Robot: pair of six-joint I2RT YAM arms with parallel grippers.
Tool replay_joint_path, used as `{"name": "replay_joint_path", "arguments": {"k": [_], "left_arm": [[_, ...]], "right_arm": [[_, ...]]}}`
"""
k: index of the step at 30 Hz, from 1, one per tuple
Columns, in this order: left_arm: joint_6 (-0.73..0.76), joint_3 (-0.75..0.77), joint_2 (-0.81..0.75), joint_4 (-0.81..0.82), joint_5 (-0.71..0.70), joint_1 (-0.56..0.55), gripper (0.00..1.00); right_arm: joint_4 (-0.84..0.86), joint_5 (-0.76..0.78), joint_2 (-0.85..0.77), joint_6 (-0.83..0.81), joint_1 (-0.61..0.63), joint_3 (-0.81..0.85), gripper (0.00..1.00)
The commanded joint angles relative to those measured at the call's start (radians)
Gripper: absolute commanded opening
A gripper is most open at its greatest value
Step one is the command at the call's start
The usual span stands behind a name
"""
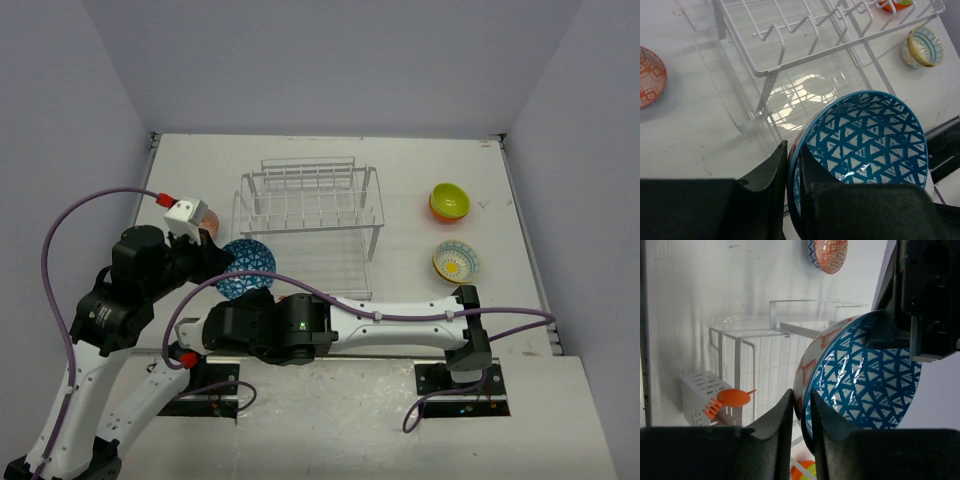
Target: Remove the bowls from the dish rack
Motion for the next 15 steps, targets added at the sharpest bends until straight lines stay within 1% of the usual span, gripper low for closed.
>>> {"name": "replay_joint_path", "arguments": {"k": [1,3,5,6,7,8,9,11,14,15], "left_arm": [[-0.058,0.043,-0.035,-0.040,-0.119,0.002,0.00],[-0.066,0.056,-0.051,-0.048,-0.135,0.002,0.00],[-0.083,0.073,-0.060,-0.060,-0.148,0.002,0.00],[-0.091,0.081,-0.074,-0.066,-0.174,0.002,0.00],[-0.109,0.089,-0.080,-0.072,-0.191,0.002,0.00],[-0.118,0.104,-0.090,-0.083,-0.213,0.002,0.00],[-0.126,0.112,-0.103,-0.085,-0.252,0.002,0.00],[-0.143,0.124,-0.103,-0.091,-0.289,0.002,0.00],[-0.163,0.109,-0.081,-0.068,-0.368,0.002,0.00],[-0.183,0.101,-0.068,-0.056,-0.429,0.002,0.00]], "right_arm": [[0.205,0.155,-0.074,-0.053,-0.002,-0.021,0.19],[0.211,0.148,-0.086,-0.050,-0.004,-0.033,0.35],[0.214,0.144,-0.098,-0.045,-0.002,-0.042,0.39],[0.226,0.144,-0.110,-0.036,-0.002,-0.052,0.45],[0.231,0.148,-0.120,-0.031,-0.002,-0.055,0.57],[0.240,0.152,-0.129,-0.027,-0.002,-0.062,0.98],[0.257,0.152,-0.140,-0.027,-0.002,-0.085,0.99],[0.278,0.152,-0.180,-0.027,-0.004,-0.110,0.99],[0.306,0.153,-0.232,-0.005,-0.002,-0.147,0.99],[0.311,0.156,-0.247,0.007,-0.002,-0.164,0.99]]}}
